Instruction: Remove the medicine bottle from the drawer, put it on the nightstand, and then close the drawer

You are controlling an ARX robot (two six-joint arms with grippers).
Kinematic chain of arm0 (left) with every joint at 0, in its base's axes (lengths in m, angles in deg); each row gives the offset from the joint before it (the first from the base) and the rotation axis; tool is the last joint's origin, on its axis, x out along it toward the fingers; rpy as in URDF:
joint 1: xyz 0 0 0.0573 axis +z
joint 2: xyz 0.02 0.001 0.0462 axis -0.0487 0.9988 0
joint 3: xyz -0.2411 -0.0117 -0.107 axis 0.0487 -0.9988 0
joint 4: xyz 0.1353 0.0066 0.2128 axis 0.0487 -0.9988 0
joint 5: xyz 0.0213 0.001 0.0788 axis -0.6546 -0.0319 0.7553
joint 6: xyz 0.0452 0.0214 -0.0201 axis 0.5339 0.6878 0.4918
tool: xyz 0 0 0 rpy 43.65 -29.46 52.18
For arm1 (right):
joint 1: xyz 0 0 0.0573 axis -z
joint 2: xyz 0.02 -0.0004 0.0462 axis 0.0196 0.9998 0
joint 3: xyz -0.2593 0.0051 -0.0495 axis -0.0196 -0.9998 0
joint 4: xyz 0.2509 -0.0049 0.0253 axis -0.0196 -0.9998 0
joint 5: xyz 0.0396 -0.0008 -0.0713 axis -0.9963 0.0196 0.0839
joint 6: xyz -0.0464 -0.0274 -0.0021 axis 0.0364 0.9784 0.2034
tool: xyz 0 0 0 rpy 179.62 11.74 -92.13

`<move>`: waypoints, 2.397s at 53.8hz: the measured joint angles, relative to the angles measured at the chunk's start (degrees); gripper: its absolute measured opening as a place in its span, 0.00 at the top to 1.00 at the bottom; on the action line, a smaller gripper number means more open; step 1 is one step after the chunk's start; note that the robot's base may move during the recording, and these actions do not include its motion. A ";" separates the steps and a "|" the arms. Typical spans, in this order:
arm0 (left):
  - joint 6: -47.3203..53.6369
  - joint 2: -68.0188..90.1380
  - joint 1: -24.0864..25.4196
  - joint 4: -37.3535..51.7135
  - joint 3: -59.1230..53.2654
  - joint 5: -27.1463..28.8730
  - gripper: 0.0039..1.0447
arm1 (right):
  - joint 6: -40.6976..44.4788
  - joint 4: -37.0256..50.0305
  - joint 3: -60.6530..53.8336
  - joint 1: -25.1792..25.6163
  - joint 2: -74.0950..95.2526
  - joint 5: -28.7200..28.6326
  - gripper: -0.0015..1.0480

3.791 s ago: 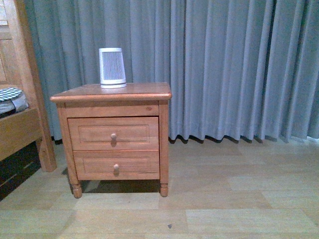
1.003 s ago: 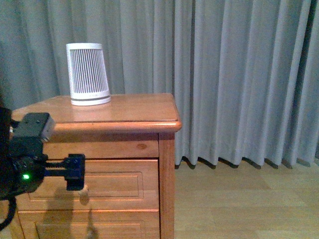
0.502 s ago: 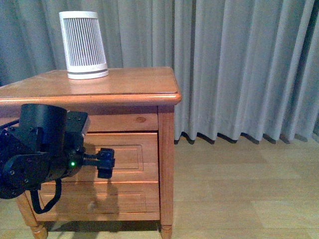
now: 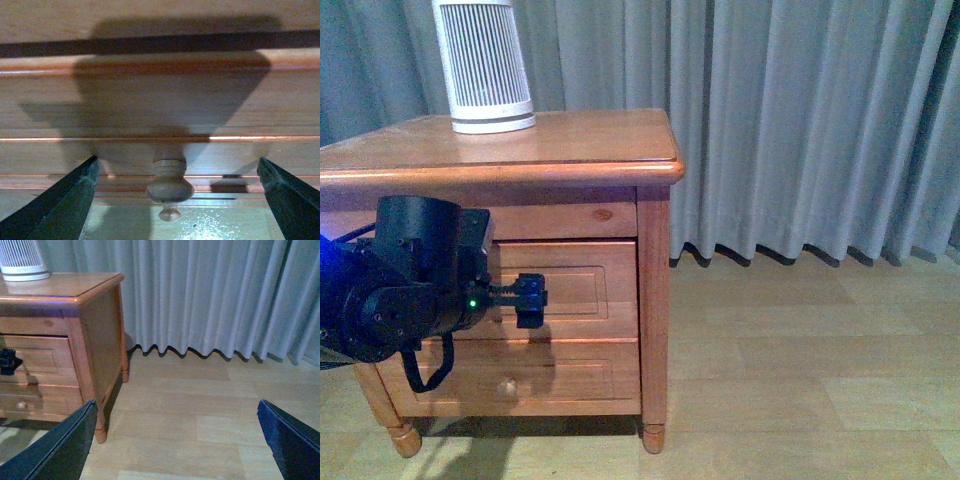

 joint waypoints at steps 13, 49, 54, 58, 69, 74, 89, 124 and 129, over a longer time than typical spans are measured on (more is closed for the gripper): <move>-2.51 2.38 0.39 0.39 1.33 -1.86 0.06 | 0.00 0.00 0.00 0.00 0.00 0.00 0.07; -3.17 0.39 0.81 4.94 -1.27 -4.39 0.46 | 0.00 0.00 0.00 0.00 0.00 0.00 0.07; -2.19 0.33 1.01 4.35 -1.27 -3.82 0.66 | 0.00 0.00 0.00 0.00 0.00 0.00 0.07; -2.01 0.17 1.18 3.65 -1.27 -3.78 0.75 | 0.00 0.00 0.00 0.00 0.00 0.00 0.07; -1.81 -1.01 1.14 2.49 -1.25 -3.65 0.97 | 0.00 0.00 0.00 0.00 0.00 0.00 0.07; -1.81 -1.01 1.07 2.60 -1.25 -3.80 0.97 | 0.00 0.00 0.00 0.00 0.00 0.00 0.07; -1.84 -1.03 0.52 2.84 -1.40 -5.22 0.60 | 0.00 0.00 0.00 0.00 0.00 0.00 0.07; -2.25 0.83 1.27 1.75 -0.07 -4.04 0.26 | 0.00 0.00 0.00 0.00 0.00 0.00 0.07; -2.16 0.85 1.29 1.51 0.04 -4.20 0.14 | 0.00 0.00 0.00 0.00 0.00 0.00 0.07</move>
